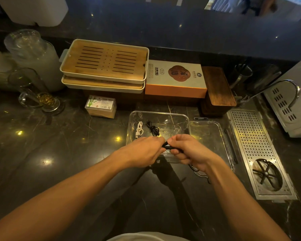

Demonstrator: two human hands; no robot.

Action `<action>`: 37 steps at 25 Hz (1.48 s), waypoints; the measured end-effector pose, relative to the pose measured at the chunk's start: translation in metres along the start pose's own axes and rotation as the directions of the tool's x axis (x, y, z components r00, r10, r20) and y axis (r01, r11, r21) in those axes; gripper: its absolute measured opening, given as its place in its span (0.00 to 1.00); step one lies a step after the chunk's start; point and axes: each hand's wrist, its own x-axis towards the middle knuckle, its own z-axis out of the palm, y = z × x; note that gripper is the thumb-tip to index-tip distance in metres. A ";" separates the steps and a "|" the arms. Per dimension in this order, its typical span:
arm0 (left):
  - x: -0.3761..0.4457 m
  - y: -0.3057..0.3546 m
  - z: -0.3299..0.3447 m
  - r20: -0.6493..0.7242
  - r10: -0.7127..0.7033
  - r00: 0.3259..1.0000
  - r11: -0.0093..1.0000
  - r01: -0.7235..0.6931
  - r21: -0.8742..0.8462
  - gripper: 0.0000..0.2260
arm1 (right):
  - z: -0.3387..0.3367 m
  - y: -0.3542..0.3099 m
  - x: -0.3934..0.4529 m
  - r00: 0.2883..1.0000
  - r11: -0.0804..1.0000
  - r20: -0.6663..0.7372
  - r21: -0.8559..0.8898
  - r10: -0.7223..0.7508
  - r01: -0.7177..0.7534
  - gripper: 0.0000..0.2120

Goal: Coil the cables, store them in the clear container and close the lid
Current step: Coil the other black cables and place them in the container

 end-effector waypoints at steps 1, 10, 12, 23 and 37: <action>0.000 0.000 0.001 0.005 0.002 1.000 1.000 -0.002 -0.009 0.08 | 0.001 -0.003 -0.006 0.998 0.988 -0.068 -0.154 -0.010 -0.001 0.12; 0.008 0.015 -0.001 0.061 0.091 0.994 0.994 -0.086 -0.069 0.06 | 0.016 -0.069 -0.058 0.976 0.162 -0.051 -0.987 -0.212 -0.017 0.08; 0.004 0.022 -0.004 0.088 0.162 0.983 0.977 -0.147 -0.154 0.04 | 0.009 -0.079 -0.053 0.972 0.281 0.088 -0.948 -0.217 0.149 0.06; 0.000 0.010 -0.023 -0.203 -0.222 0.954 0.744 0.031 -0.667 0.10 | 0.010 0.014 -0.002 0.931 0.911 -0.043 -0.228 -0.362 0.344 0.13; 0.008 0.016 -0.004 -0.136 -0.161 0.977 0.963 0.125 -0.241 0.08 | 0.008 -0.001 -0.020 0.894 0.459 0.031 -0.850 -0.447 0.259 0.10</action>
